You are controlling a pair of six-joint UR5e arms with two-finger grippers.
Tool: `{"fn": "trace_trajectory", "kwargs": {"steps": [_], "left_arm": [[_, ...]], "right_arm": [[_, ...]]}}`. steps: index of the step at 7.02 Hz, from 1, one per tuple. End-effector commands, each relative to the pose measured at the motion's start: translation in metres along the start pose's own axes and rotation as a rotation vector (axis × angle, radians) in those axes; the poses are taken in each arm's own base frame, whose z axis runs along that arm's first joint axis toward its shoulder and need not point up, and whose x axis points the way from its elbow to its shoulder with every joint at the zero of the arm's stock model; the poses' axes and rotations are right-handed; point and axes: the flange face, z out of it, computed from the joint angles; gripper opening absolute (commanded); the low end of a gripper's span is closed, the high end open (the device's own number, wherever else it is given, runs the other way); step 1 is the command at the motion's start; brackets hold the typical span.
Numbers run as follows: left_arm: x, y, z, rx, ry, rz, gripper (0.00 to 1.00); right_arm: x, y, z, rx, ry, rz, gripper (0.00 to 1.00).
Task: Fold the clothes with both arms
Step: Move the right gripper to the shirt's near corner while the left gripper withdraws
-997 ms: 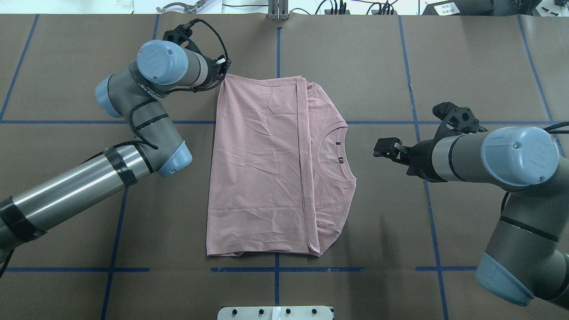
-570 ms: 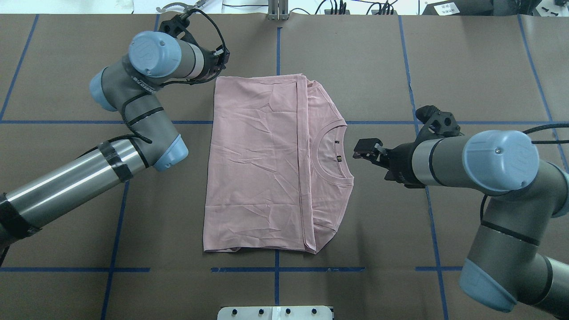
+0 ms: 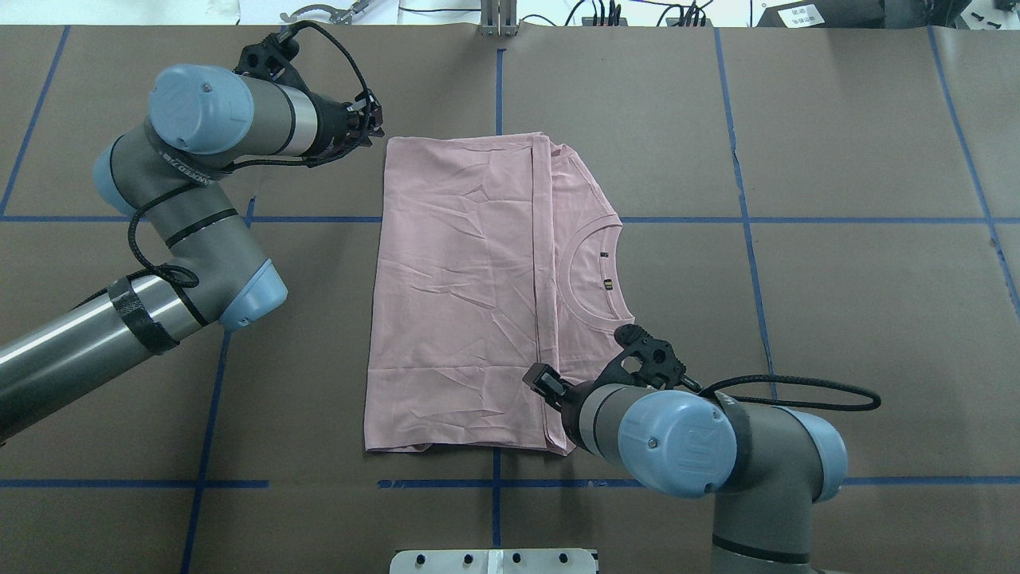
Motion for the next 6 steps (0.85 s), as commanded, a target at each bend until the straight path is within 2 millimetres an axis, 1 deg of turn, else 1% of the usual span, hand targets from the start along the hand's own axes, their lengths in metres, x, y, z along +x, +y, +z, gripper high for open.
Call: {"fn": "trace_trajectory", "kwargs": {"steps": [1,3,5,6], "left_arm": [[-0.002,0.001,0.001,-0.001,-0.003,0.0,0.3],[-0.002,0.001,0.0,-0.003,-0.001,0.002,0.3],[-0.002,0.001,0.0,-0.003,-0.001,0.002,0.3],[-0.002,0.001,0.001,-0.003,-0.003,0.004,0.3]], "right_arm": [[0.009,0.013,0.018,0.008,0.035,-0.003,0.82],[0.016,0.019,0.023,0.02,0.075,-0.003,0.81],[0.02,0.02,0.027,0.036,0.107,-0.008,0.74],[0.02,0.02,0.028,0.035,0.109,-0.01,0.73]]}}
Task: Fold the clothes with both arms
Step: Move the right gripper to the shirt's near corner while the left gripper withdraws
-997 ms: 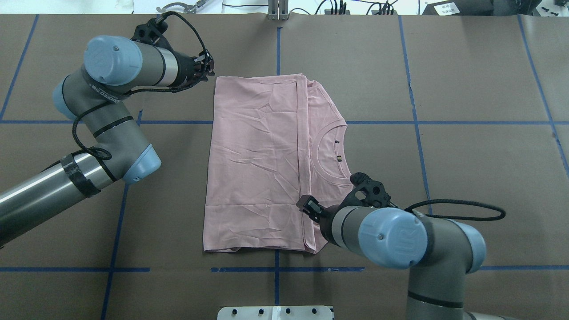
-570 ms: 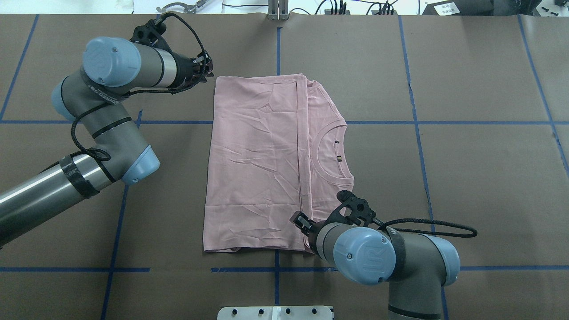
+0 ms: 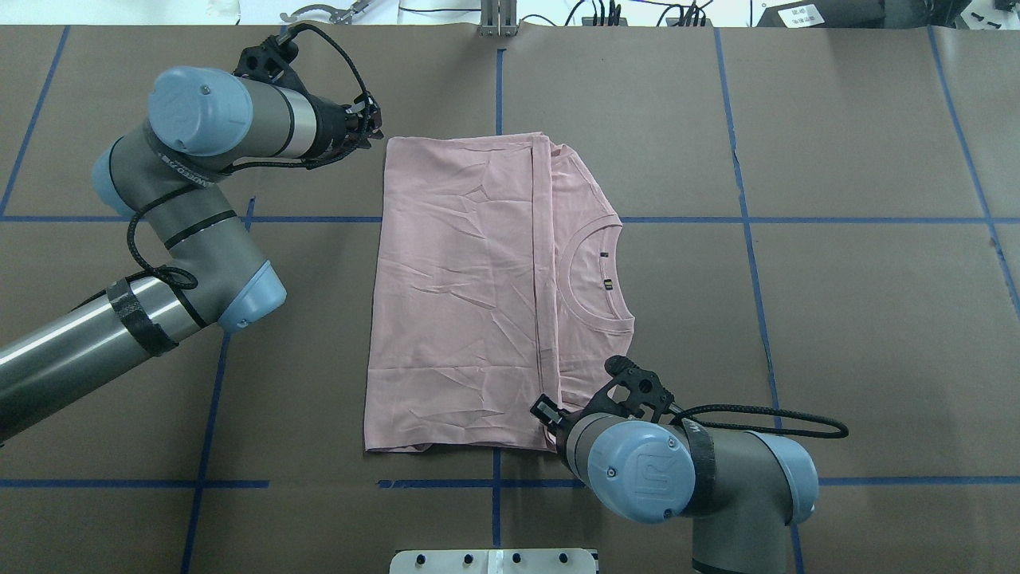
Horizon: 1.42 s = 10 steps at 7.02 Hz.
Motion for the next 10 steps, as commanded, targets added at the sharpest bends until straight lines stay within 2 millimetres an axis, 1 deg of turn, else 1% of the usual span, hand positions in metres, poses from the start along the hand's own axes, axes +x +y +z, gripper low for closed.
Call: {"fn": "trace_trajectory", "kwargs": {"steps": [1,3,4,5,6,9,10], "left_arm": [[-0.0001,0.0,0.0001,0.0,-0.001,0.001,0.3],[0.0021,-0.0001,-0.0046,0.001,0.005,0.002,0.3],[0.0022,-0.0001,-0.0046,0.001,0.005,0.002,0.3],[0.0027,0.0001,-0.0052,0.001,0.007,0.002,0.3],[0.0027,0.0001,-0.0052,0.001,0.007,0.002,0.3],[0.0005,-0.0002,-0.0047,0.001,0.004,0.001,0.3],[0.0011,-0.0001,-0.0053,0.001,0.005,-0.002,0.3]], "right_arm": [[0.0017,0.0,0.0024,0.003,0.009,-0.001,0.72],[0.0034,0.0009,0.0097,0.009,0.021,-0.008,0.7],[0.0034,0.0009,0.0097,0.009,0.021,-0.009,0.66],[0.0035,0.001,0.0097,0.008,0.022,-0.005,0.43],[0.0034,0.0012,0.0096,0.006,0.022,-0.006,0.0],[-0.0017,0.0018,0.0064,0.0,0.008,-0.009,0.0],[-0.0042,-0.0018,0.0022,-0.001,0.005,-0.005,0.0]]}}
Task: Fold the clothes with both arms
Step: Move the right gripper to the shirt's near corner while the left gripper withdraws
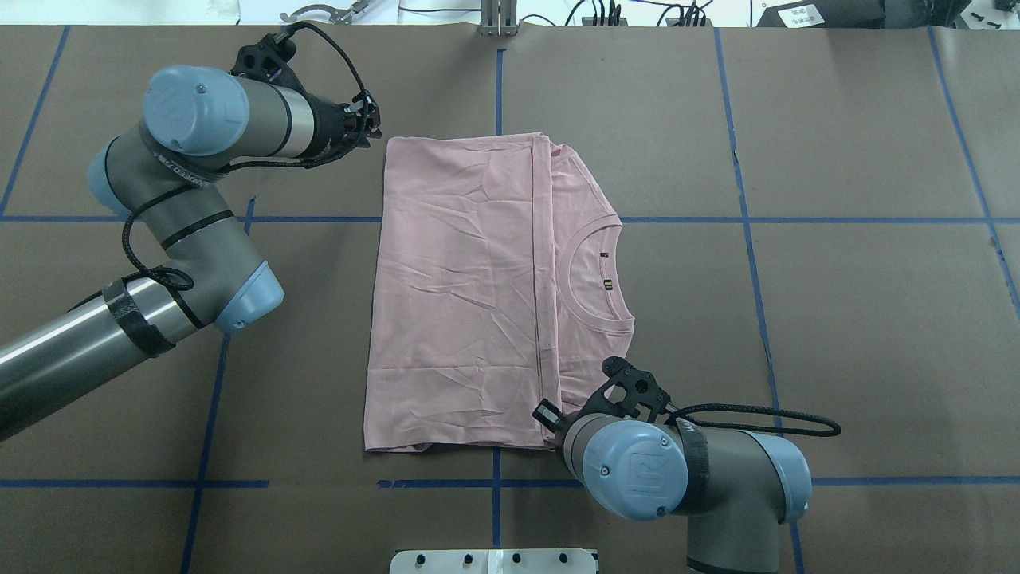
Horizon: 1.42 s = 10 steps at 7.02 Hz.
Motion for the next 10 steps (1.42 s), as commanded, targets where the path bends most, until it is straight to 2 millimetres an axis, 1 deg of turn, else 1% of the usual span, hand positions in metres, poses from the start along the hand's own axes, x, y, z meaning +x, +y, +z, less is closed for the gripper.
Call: {"fn": "trace_trajectory", "kwargs": {"steps": [1,2,3,4,5,6,7,8,10], "left_arm": [[0.006,0.004,-0.02,-0.005,0.029,-0.003,0.3],[-0.017,0.019,-0.057,-0.034,0.006,-0.055,0.3],[-0.028,0.039,-0.086,-0.08,0.01,-0.115,0.32],[-0.057,0.096,-0.092,-0.149,-0.018,-0.146,0.35],[-0.073,0.131,-0.097,-0.175,-0.043,-0.163,0.4],[-0.09,0.181,-0.105,-0.22,-0.103,-0.182,0.43],[-0.111,0.227,-0.109,-0.233,-0.159,-0.195,0.46],[-0.129,0.28,-0.101,-0.244,-0.204,-0.194,0.46],[-0.137,0.309,-0.098,-0.246,-0.282,-0.16,0.49]], "right_arm": [[-0.006,-0.004,-0.014,-0.01,-0.02,0.006,0.0],[-0.007,-0.009,-0.032,-0.027,-0.044,0.012,0.0],[-0.006,-0.012,-0.04,-0.033,-0.055,0.016,0.0],[0.0,-0.016,-0.047,-0.035,-0.059,0.016,0.0],[0.001,-0.017,-0.049,-0.035,-0.061,0.018,0.0],[0.004,-0.017,-0.047,-0.033,-0.056,0.017,0.0],[0.004,-0.015,-0.047,-0.034,-0.058,0.016,0.0],[0.005,-0.013,-0.046,-0.035,-0.056,0.014,0.0],[0.005,-0.013,-0.046,-0.035,-0.056,0.014,0.0]]}}
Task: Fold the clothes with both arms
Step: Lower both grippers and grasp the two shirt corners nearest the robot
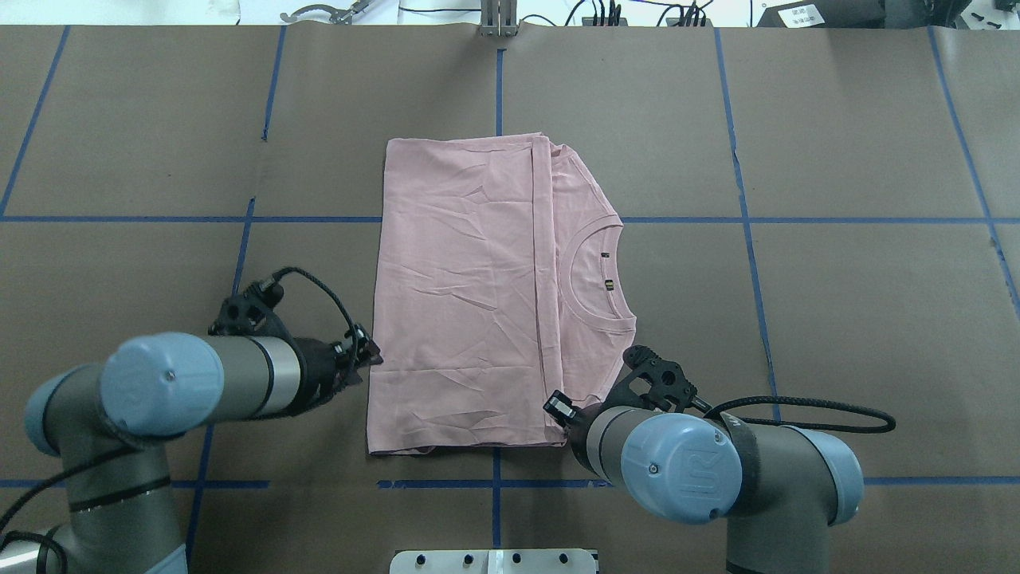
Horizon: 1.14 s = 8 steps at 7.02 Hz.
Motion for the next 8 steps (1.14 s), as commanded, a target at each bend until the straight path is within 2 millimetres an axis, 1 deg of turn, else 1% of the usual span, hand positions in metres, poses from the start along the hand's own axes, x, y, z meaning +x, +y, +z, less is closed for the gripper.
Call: {"fn": "trace_trajectory", "kwargs": {"steps": [1,8], "left_arm": [[-0.0094,0.0222,0.0083,-0.002,-0.048,0.014,0.49],[-0.0142,0.0286,0.0113,-0.01,-0.06,0.021,0.49]], "right_arm": [[-0.0005,0.0008,-0.0002,-0.001,-0.001,0.0,0.0],[-0.0016,0.0007,-0.0015,-0.004,-0.002,-0.001,0.0]]}}
